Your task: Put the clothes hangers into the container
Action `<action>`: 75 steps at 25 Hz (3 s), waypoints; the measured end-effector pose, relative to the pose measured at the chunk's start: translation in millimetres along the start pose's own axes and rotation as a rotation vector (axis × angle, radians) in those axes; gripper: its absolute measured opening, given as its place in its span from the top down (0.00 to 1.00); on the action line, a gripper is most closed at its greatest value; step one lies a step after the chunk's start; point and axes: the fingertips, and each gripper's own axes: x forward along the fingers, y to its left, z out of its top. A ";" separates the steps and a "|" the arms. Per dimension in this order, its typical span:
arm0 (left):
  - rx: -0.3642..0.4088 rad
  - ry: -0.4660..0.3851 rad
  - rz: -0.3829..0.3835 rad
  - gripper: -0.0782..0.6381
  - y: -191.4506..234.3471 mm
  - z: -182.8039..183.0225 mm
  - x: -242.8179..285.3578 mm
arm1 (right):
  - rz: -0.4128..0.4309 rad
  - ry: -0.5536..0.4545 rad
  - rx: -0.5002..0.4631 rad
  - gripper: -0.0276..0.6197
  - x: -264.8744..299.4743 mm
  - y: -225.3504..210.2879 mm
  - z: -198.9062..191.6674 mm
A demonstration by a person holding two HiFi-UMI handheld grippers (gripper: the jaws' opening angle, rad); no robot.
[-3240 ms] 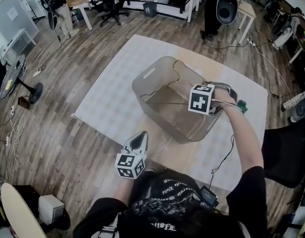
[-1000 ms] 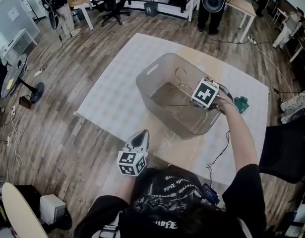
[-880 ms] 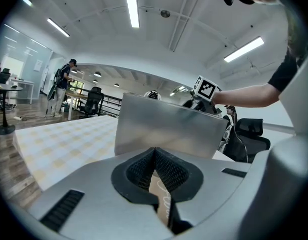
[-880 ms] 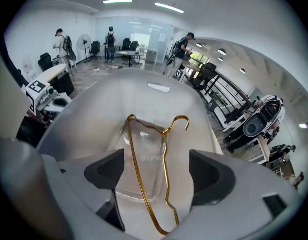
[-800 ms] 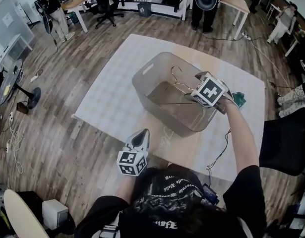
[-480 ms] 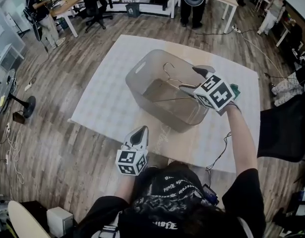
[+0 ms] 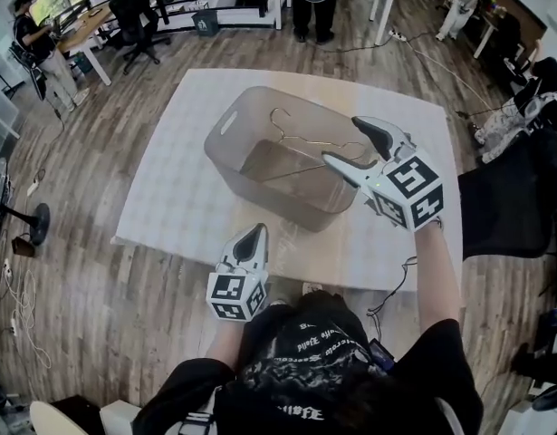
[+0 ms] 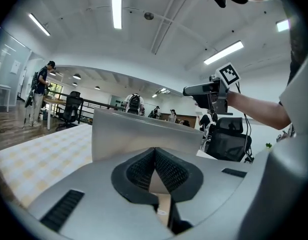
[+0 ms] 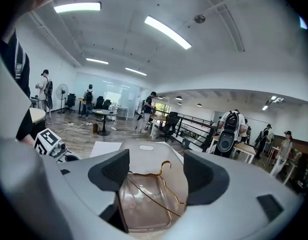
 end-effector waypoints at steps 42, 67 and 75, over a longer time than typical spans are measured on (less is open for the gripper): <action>0.073 -0.071 -0.148 0.86 -69.0 2.6 15.5 | -0.444 -0.085 0.389 0.68 -119.6 48.9 -188.0; 0.067 -0.005 -0.166 0.86 -75.9 -19.2 21.0 | -0.494 -0.009 0.345 0.95 -117.3 50.4 -194.9; 0.080 -0.003 -0.171 0.86 -75.9 -14.6 25.0 | -0.492 -0.027 0.334 0.95 -117.2 45.0 -186.6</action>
